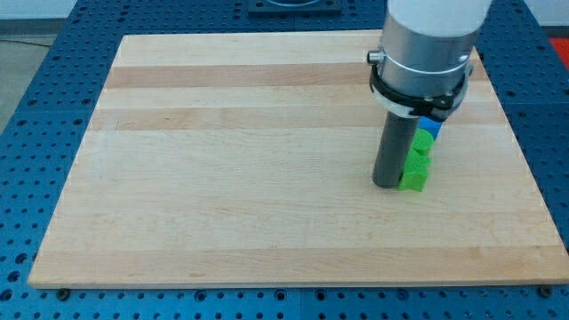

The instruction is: Slide the green star to form a vertical line

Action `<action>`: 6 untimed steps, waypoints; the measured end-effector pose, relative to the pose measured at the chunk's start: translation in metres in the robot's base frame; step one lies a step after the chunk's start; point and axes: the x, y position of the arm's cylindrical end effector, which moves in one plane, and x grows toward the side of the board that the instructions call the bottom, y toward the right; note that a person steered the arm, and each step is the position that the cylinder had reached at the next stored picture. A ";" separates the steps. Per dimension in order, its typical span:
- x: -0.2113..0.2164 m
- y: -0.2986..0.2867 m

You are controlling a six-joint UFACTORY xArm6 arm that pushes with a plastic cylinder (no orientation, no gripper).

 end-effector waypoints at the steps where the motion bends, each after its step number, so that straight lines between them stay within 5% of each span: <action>1: 0.000 0.008; 3: 0.002 -0.020; 4: 0.034 -0.055; 6: 0.097 -0.028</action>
